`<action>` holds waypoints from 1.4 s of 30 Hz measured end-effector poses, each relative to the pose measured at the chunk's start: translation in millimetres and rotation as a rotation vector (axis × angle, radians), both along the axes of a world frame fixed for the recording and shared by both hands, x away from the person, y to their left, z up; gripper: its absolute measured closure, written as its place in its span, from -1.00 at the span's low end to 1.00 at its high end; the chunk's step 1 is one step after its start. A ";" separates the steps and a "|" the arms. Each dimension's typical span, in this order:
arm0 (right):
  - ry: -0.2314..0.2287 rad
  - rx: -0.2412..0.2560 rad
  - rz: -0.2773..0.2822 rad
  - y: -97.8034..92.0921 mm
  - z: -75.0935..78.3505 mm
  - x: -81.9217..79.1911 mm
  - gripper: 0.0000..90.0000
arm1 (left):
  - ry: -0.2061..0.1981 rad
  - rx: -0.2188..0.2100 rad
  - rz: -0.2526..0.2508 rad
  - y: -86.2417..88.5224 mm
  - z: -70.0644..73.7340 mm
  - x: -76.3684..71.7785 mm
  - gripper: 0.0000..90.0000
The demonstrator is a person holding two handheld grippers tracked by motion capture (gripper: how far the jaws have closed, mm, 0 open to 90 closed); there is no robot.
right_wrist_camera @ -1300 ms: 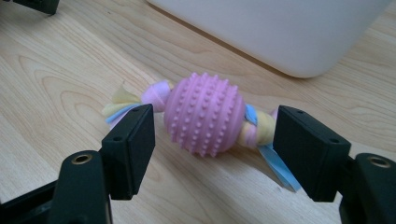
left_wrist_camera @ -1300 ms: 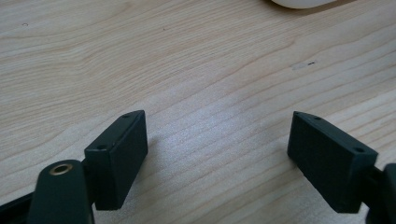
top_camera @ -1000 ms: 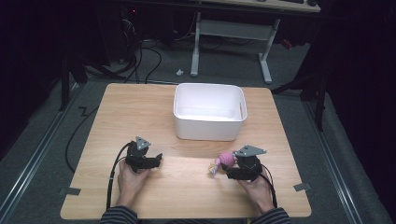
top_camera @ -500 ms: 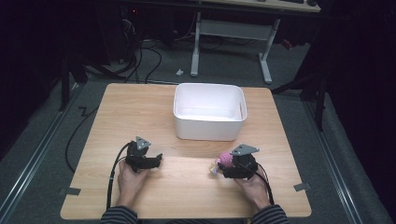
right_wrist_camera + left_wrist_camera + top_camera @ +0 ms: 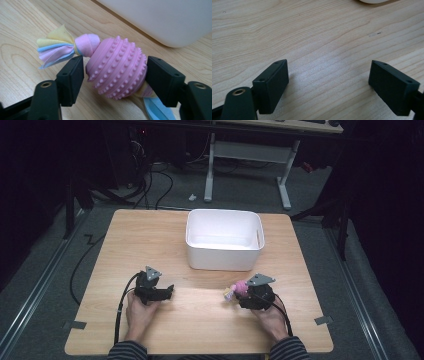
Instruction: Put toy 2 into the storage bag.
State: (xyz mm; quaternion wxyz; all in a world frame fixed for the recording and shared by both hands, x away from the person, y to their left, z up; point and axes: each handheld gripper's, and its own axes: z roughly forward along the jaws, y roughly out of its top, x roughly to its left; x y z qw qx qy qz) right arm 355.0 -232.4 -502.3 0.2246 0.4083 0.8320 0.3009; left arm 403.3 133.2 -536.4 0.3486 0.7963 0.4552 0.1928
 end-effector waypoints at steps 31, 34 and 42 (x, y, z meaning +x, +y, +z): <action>-0.027 0.101 0.008 -26.6 23.6 -19.1 -0.23 | -0.005 -0.005 -0.011 0.0 0.2 -0.7 -0.56; -0.031 0.107 0.005 -32.3 28.5 -21.7 -0.23 | -0.004 -0.004 -0.011 0.1 0.3 -0.7 -0.56; -0.032 0.165 -0.012 -48.4 40.1 -26.3 -0.23 | -0.004 -0.007 -0.013 0.2 0.3 -0.7 -0.55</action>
